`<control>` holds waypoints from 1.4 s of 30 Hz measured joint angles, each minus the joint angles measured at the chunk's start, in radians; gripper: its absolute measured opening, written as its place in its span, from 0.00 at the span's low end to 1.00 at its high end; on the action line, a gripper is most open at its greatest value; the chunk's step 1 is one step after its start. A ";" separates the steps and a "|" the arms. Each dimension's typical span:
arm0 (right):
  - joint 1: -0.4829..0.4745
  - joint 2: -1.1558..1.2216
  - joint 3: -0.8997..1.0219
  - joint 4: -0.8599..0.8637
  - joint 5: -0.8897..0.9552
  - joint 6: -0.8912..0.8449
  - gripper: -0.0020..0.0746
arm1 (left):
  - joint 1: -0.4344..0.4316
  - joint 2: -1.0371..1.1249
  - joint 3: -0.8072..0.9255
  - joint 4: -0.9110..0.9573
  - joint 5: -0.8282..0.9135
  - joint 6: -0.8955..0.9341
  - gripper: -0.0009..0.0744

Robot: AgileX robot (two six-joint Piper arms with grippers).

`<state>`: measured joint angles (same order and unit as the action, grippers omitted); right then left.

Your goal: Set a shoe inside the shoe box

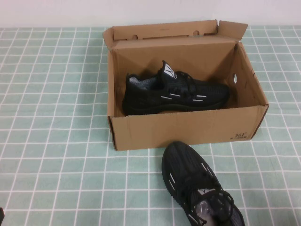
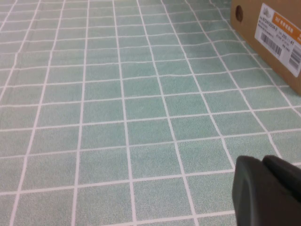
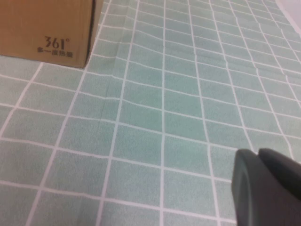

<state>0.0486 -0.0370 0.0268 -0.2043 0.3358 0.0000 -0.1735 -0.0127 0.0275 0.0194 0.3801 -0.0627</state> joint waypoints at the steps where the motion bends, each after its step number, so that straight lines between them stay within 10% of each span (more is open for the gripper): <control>1: 0.000 0.000 0.000 0.000 0.000 0.000 0.01 | 0.000 0.000 0.000 0.000 0.000 0.000 0.01; 28: 0.000 0.000 0.000 0.023 -0.038 0.000 0.01 | 0.000 0.000 0.000 0.000 -0.024 0.000 0.01; 42: 0.000 0.000 0.000 0.023 -0.605 0.000 0.01 | 0.000 0.000 0.000 0.000 -0.529 0.000 0.01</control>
<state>0.0486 -0.0370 0.0268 -0.1811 -0.2694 0.0000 -0.1735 -0.0127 0.0275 0.0194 -0.1490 -0.0627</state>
